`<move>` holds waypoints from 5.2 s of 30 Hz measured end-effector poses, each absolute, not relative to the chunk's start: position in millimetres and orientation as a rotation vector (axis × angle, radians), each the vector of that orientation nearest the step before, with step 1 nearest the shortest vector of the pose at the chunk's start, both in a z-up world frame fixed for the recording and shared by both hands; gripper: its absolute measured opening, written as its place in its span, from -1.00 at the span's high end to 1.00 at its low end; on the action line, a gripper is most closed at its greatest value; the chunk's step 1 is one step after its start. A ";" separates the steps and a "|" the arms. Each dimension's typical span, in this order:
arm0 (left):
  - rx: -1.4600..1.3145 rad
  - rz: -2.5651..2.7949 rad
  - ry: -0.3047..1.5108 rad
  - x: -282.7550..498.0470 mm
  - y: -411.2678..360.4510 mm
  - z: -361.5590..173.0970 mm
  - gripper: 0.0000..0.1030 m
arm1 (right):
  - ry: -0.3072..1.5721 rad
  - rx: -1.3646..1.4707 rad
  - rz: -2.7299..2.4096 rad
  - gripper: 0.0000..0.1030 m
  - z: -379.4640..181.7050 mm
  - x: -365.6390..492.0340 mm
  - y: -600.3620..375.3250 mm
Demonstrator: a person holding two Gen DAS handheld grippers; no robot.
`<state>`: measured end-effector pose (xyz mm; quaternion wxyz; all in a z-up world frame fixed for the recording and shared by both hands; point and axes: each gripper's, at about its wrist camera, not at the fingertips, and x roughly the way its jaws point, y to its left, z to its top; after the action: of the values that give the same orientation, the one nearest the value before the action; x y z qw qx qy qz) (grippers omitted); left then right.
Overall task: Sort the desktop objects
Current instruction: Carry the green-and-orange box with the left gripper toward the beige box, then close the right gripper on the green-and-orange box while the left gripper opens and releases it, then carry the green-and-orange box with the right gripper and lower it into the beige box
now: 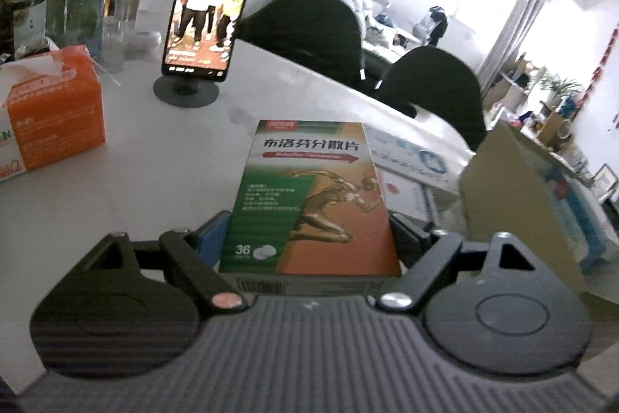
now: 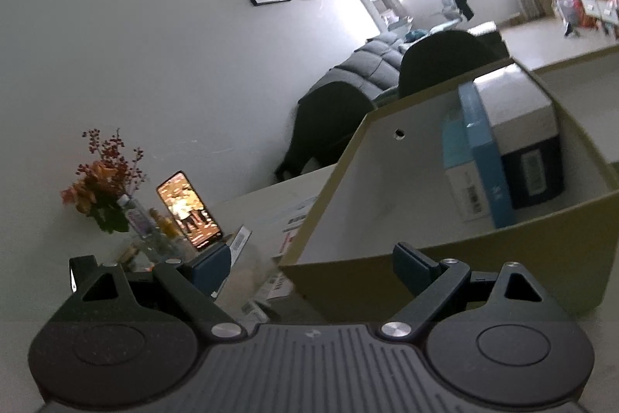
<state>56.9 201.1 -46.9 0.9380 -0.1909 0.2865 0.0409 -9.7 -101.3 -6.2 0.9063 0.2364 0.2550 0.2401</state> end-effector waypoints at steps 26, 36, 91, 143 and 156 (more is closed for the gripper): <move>-0.418 -0.229 0.495 11.0 185.2 -15.0 -0.65 | 0.593 0.604 0.716 -0.78 11.4 16.5 -64.1; -0.398 -0.344 0.452 11.4 170.7 -7.0 -0.65 | 0.629 0.659 0.746 -0.77 16.6 36.3 -60.2; -0.352 -0.498 0.488 25.2 141.2 -14.3 -0.87 | 0.662 0.829 0.692 0.57 21.0 69.1 -102.2; -0.402 -0.454 0.583 45.8 157.6 -37.0 -0.92 | 0.787 0.270 0.232 0.57 15.1 210.1 -86.5; -0.407 -0.440 0.604 47.2 163.3 -42.6 -0.92 | 0.790 -0.193 0.181 0.55 -21.6 229.6 -21.5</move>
<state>47.2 163.3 -42.6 0.9108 -0.1973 0.2931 -0.2135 229.6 -21.5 -21.6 0.9145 -0.0938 0.3837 0.0877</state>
